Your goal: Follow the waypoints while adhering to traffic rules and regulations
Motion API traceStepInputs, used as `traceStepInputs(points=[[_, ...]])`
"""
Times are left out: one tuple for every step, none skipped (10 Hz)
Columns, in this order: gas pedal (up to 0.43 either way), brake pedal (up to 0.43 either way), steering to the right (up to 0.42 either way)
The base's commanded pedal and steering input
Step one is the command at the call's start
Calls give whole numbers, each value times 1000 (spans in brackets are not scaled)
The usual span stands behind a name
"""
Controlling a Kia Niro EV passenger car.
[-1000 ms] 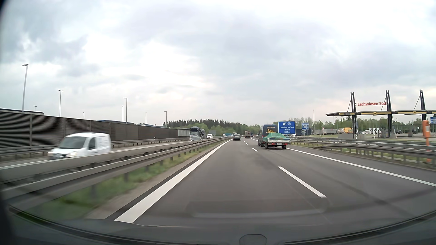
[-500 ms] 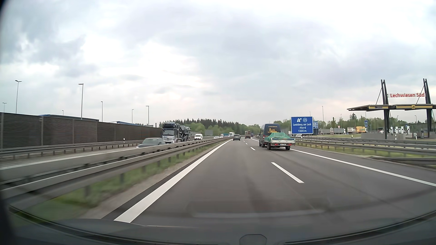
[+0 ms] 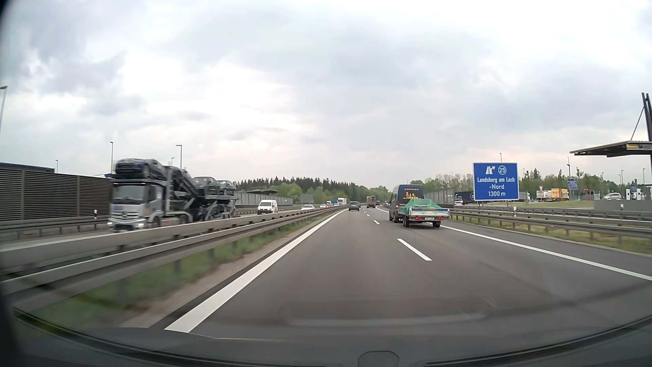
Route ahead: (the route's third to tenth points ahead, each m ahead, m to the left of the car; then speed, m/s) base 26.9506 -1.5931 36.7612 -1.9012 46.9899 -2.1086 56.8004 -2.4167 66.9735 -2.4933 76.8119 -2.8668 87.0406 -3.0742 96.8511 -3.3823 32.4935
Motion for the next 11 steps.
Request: traceStepInputs(points=[[220, 0, 1], [220, 0, 0], [220, 0, 0], [220, 0, 0], [220, 0, 0], [220, 0, 0], [220, 0, 0], [220, 0, 0], [220, 0, 0], [220, 0, 1], [197, 0, 2]])
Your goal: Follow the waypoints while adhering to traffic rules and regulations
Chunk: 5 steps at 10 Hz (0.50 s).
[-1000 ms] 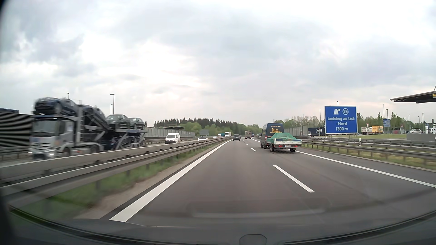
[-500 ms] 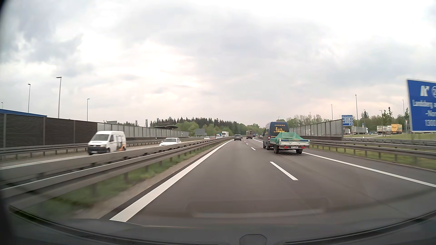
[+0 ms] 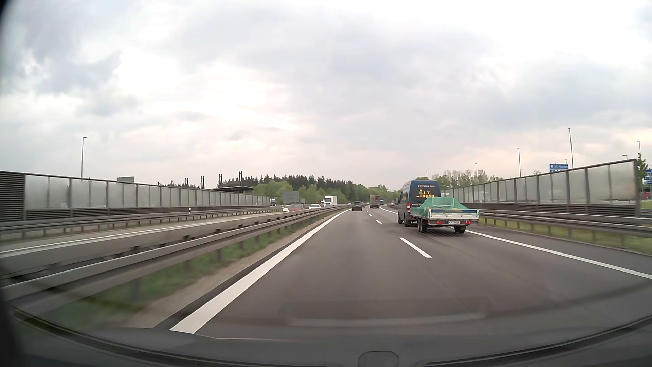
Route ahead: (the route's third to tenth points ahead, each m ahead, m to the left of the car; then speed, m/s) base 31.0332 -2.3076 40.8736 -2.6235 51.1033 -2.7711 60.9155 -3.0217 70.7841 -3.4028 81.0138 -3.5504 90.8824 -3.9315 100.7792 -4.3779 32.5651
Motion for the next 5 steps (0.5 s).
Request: traceStepInputs(points=[[197, 0, 3], [197, 0, 3], [197, 0, 3], [220, 0, 2], [228, 0, 2]])
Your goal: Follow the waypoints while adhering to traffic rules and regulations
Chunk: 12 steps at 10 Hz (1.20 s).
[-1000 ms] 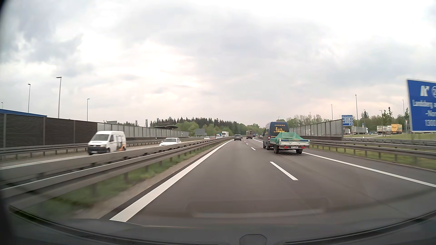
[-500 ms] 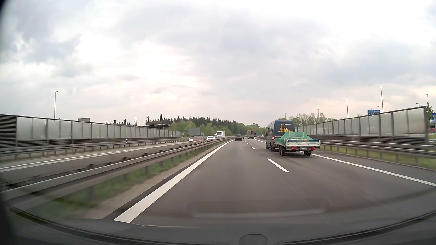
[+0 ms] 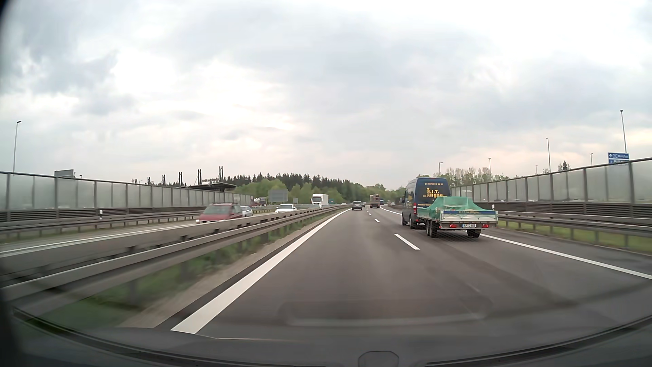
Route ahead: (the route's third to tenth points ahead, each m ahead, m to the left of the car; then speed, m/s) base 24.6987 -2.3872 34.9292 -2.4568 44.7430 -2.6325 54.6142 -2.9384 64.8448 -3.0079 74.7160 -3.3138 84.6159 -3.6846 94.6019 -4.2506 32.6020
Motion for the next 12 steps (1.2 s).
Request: traceStepInputs(points=[[228, 0, 3], [228, 0, 2], [228, 0, 2], [228, 0, 2], [228, 0, 3], [228, 0, 2], [228, 0, 3], [228, 0, 2], [228, 0, 3], [228, 0, 3], [228, 0, 3], [228, 0, 2]])
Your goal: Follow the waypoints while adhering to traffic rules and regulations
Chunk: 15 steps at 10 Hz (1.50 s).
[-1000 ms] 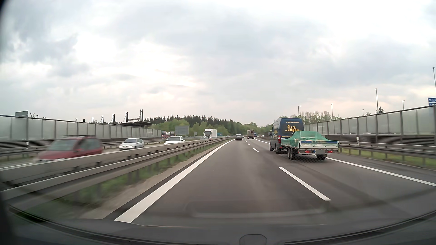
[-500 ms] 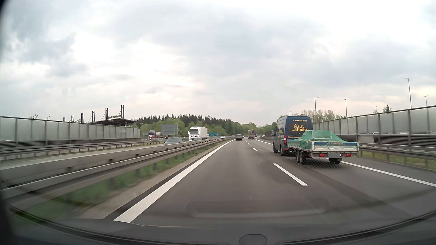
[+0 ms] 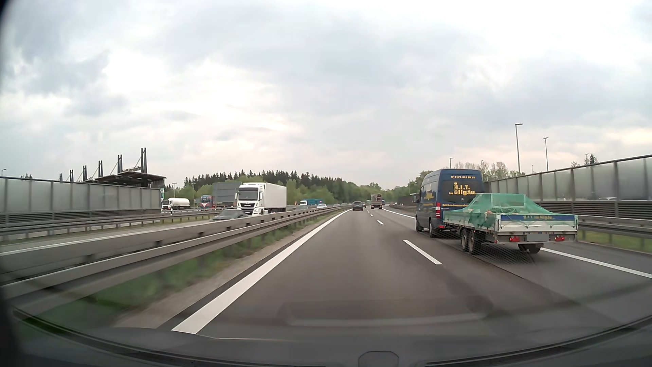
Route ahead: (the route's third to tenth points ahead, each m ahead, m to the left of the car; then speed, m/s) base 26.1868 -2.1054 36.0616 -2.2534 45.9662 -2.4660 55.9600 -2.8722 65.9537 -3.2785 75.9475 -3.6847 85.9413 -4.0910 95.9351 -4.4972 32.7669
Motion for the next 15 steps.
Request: traceStepInputs(points=[[220, 0, 3], [220, 0, 2], [220, 0, 3], [209, 0, 3], [189, 0, 3], [169, 0, 3], [169, 0, 3], [169, 0, 3], [169, 0, 3], [169, 0, 3], [169, 0, 3], [169, 0, 3], [157, 0, 3], [150, 0, 3], [150, 0, 3]])
